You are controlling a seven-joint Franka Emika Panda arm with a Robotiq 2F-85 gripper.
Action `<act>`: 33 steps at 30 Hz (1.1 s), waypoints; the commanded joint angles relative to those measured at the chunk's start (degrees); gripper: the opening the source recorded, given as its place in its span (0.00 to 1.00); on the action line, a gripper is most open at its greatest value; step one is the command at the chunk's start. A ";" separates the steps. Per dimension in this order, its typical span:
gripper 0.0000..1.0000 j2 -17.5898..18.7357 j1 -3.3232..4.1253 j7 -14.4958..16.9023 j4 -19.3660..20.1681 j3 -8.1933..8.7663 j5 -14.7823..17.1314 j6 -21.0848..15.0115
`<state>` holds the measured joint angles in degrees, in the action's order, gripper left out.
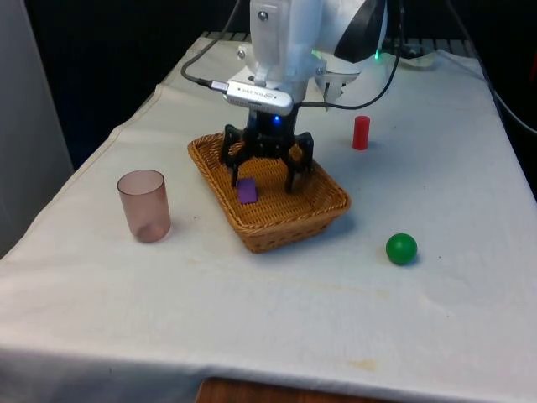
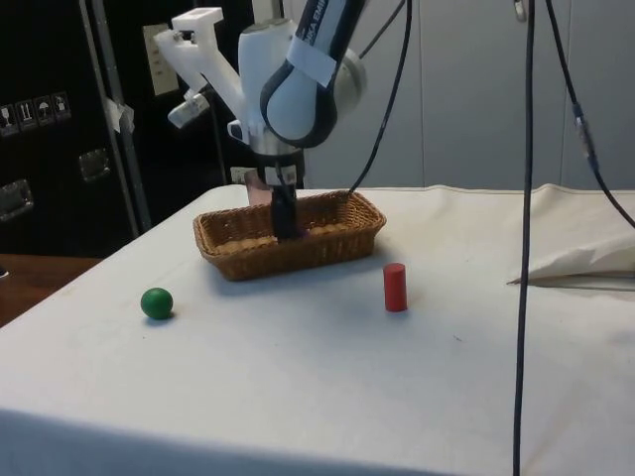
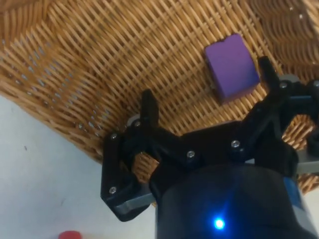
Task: Pick up the triangular block and place it into the basket.
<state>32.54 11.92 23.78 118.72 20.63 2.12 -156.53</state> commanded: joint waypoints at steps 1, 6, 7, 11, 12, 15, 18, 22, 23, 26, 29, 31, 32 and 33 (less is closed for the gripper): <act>1.00 -1.26 0.06 0.23 0.34 0.00 0.00 1.09; 1.00 -3.32 0.52 0.11 0.29 0.52 -0.57 3.55; 1.00 -3.72 0.57 0.06 0.29 0.57 -0.69 4.01; 1.00 -5.79 0.74 0.00 0.11 0.69 -1.15 6.42; 1.00 -5.33 0.34 0.34 0.06 0.23 -0.52 5.79; 1.00 -7.10 0.86 0.00 0.06 0.74 -1.49 7.85; 1.00 -8.77 0.80 -0.06 -0.11 0.63 -1.95 9.63; 1.00 -9.97 0.86 -0.06 -0.17 0.63 -2.18 10.94; 1.00 -10.37 0.92 -0.06 -0.23 0.63 -2.23 11.29; 1.00 -11.92 0.92 -0.06 -0.46 0.63 -2.46 12.89; 1.00 -12.66 0.92 -0.11 -0.57 0.57 -2.41 13.69; 1.00 -13.29 0.86 -0.34 -0.63 0.52 -2.23 14.44; 1.00 -13.58 0.86 -0.46 -0.63 0.46 -2.12 14.67; 1.00 -13.87 0.80 -0.69 -0.57 0.46 -2.06 14.90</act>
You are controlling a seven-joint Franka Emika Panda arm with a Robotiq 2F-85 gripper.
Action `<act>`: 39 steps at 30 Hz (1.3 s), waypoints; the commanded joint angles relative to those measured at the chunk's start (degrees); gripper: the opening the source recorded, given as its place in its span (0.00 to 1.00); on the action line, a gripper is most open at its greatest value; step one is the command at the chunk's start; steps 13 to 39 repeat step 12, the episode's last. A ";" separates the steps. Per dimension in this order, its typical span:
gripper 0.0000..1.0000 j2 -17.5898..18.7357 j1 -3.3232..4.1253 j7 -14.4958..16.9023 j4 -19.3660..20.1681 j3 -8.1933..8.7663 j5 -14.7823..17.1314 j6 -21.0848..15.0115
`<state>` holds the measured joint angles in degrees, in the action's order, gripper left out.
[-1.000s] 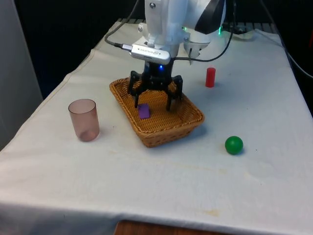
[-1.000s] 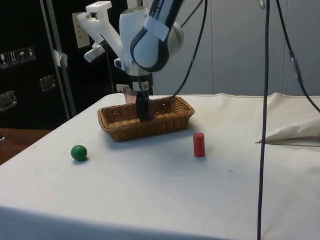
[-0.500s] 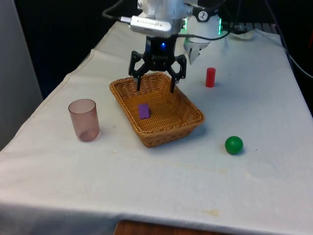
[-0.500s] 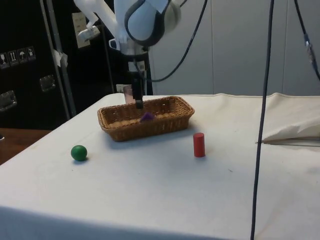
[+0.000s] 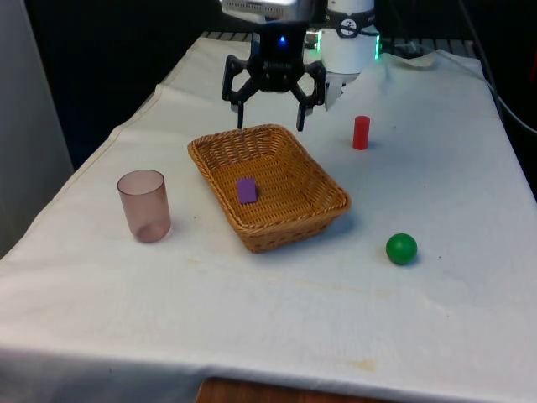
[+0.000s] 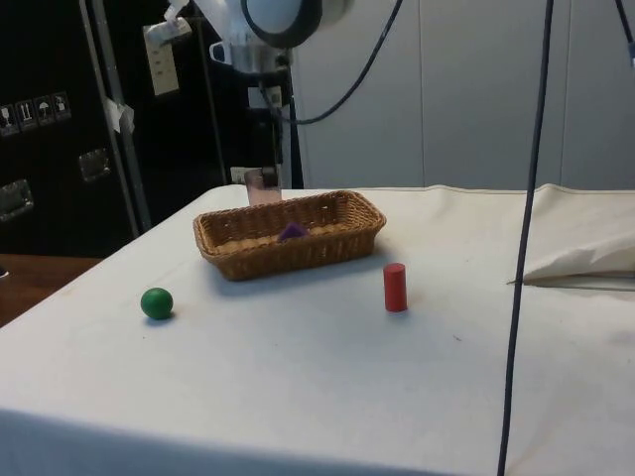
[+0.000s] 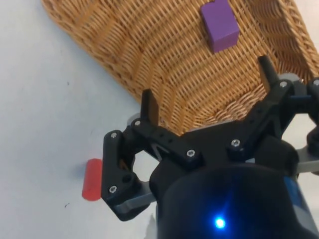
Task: Pick up the triangular block and place it into the basket.
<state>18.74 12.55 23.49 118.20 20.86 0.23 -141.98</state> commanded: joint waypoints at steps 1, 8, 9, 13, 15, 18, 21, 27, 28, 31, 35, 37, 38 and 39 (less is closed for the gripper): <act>1.00 -0.29 0.17 -0.63 -0.06 0.17 -0.11 0.57; 1.00 -2.06 0.06 -2.29 0.06 0.11 0.17 2.06; 1.00 -2.46 0.06 -2.69 0.06 0.11 0.23 2.46; 1.00 -2.52 0.00 -2.86 0.00 0.00 0.17 2.41; 1.00 -2.52 0.00 -2.86 0.00 0.00 0.17 2.41; 1.00 -2.52 0.00 -2.86 0.00 0.00 0.17 2.41; 1.00 -2.52 0.00 -2.86 0.00 0.00 0.17 2.41; 1.00 -2.52 0.00 -2.86 0.00 0.00 0.17 2.41; 1.00 -2.52 0.00 -2.86 0.00 0.00 0.17 2.41; 1.00 -2.52 0.00 -2.86 0.00 0.00 0.17 2.41; 1.00 -2.52 0.00 -2.86 0.00 0.00 0.17 2.41; 1.00 -2.52 0.00 -2.86 0.00 0.00 0.17 2.41; 1.00 -2.52 0.00 -2.86 0.00 0.00 0.17 2.41; 1.00 -2.52 0.00 -2.86 0.00 0.00 0.17 2.41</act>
